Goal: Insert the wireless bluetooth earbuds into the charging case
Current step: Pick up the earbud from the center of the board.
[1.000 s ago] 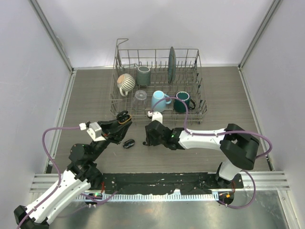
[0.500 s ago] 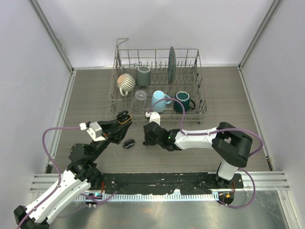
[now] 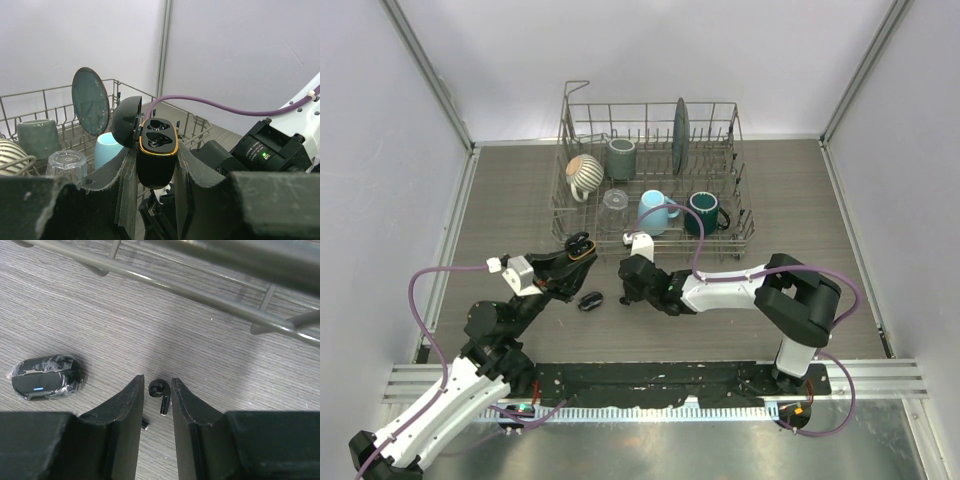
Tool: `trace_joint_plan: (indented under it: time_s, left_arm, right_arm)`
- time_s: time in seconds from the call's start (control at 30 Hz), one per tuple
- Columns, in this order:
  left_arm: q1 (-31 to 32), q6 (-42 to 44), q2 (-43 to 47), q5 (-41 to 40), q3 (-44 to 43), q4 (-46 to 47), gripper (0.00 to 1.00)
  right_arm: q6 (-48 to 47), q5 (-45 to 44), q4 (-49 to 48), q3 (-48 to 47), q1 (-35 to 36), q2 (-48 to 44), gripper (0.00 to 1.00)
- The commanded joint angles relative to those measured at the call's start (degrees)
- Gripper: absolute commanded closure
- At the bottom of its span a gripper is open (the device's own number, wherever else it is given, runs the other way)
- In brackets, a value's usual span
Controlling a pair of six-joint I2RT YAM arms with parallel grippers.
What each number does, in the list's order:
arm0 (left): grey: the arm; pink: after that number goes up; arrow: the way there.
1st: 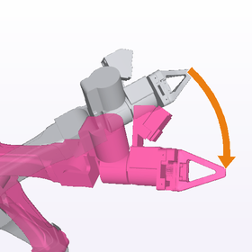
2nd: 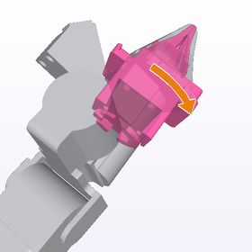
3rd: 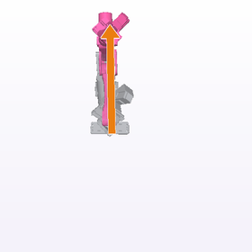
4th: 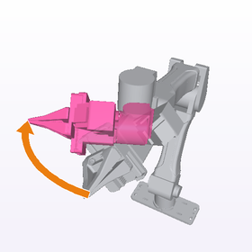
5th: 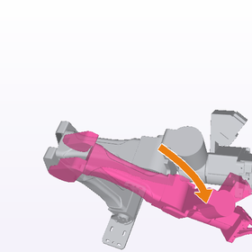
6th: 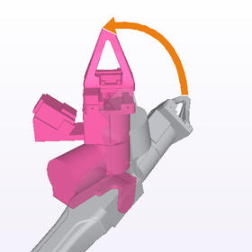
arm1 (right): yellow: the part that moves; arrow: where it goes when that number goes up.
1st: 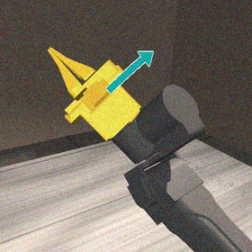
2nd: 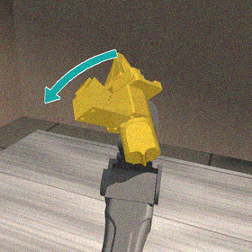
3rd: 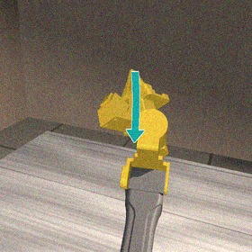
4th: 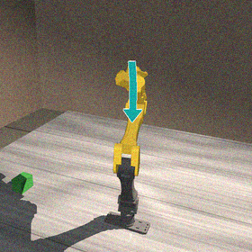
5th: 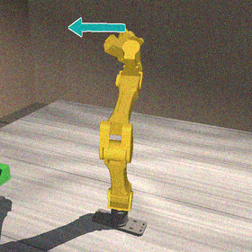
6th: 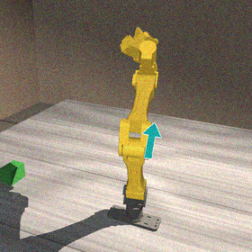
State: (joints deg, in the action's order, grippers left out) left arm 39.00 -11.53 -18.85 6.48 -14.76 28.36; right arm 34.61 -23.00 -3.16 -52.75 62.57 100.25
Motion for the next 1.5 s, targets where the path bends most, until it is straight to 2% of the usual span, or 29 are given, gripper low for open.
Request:
trace_joint_plan:
  time_s: [0.0,0.23,0.6,0.77,1.13,1.47]
  left_arm:
    - [0.11,0.63,0.22,-0.33,-2.02,0.56,1.00]
    - [0.11,0.63,-0.22,-0.15,-1.85,0.91,1.00]
    - [0.11,0.54,0.57,-0.33,-1.67,0.73,1.00]
    - [0.11,0.46,0.48,-0.24,-1.67,0.82,1.00]
    - [0.11,0.28,-0.22,-0.06,-1.58,1.26,1.00]
    - [0.11,0.28,-0.57,0.11,-1.58,1.44,1.00]
  right_arm:
    - [0.37,0.15,0.70,-0.16,0.54,1.00,0.66]
    - [0.19,-0.20,1.14,0.63,1.33,0.39,0.67]
    - [-2.00,-5.56,-10.72,6.60,3.35,-5.85,0.67]
    - [-2.53,-6.70,-8.35,4.94,3.44,-3.92,0.68]
    - [-3.94,-6.17,-16.61,8.01,3.70,-2.51,0.67]
    - [-4.03,-9.69,-15.30,6.96,3.88,0.47,0.68]
